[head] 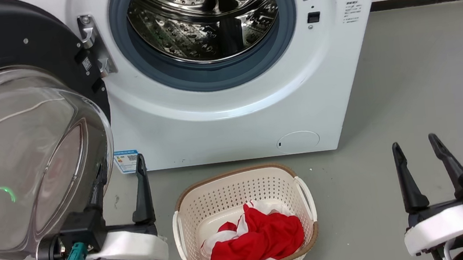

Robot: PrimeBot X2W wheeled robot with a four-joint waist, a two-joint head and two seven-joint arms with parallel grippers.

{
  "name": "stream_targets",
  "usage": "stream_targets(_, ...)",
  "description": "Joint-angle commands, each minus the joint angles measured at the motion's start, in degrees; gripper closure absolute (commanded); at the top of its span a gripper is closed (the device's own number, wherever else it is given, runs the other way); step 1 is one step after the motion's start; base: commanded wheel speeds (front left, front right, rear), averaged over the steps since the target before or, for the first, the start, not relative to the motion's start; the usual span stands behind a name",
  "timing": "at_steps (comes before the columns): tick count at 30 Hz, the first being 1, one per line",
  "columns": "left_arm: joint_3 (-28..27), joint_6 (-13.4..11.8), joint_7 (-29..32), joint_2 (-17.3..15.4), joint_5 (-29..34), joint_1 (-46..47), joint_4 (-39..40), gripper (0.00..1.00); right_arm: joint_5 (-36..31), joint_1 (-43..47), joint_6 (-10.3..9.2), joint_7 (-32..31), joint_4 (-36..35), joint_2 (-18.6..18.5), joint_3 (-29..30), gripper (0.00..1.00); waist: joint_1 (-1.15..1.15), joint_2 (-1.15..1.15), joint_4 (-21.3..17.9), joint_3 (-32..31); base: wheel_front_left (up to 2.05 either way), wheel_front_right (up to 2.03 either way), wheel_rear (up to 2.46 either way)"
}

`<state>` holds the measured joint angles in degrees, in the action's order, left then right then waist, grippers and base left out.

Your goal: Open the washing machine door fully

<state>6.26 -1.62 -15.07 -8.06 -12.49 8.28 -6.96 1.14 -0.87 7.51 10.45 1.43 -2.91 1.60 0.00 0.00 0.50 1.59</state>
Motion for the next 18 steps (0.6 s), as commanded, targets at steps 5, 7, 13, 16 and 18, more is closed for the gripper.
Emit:
stream_targets(5, -0.8, 0.5, -0.1, 0.9, 2.1, -1.4, -0.9, 0.0, 1.1, 1.4, -0.04, -0.3, -0.2, 0.1, -0.6, 0.0, 0.0, 0.0, -0.7, -0.6, 0.0, 0.0, 0.0)
stream_targets(7, -1.1, 0.4, -0.1, 1.2, 3.1, -1.9, -1.0, 0.0, 1.5, 1.5, -0.04, -0.3, -0.2, 0.1, -1.0, 0.0, 0.0, 0.0, -0.8, -0.7, 0.0, 0.0, 0.0)
stream_targets(13, -2.1, 0.9, -0.1, 2.1, 4.6, -2.4, -1.3, 0.0, 2.1, 1.7, -0.04, -0.2, 0.0, 0.1, -1.7, 0.0, 0.0, 0.0, -0.8, -0.8, 0.0, 0.0, 0.0)
stream_targets(16, -2.5, 1.1, -0.1, 2.3, 5.1, -2.4, -1.4, 0.0, 2.3, 1.6, -0.04, -0.2, 0.1, 0.1, -1.7, 0.0, 0.0, 0.0, -0.6, -0.6, 0.0, 0.0, 0.0)
stream_targets(18, -2.7, 1.3, -0.1, 2.5, 5.4, -2.2, -1.4, 0.0, 2.3, 1.4, -0.04, -0.2, 0.2, 0.1, -1.7, 0.0, 0.0, 0.0, -0.5, -0.6, 0.0, 0.0, 0.0)
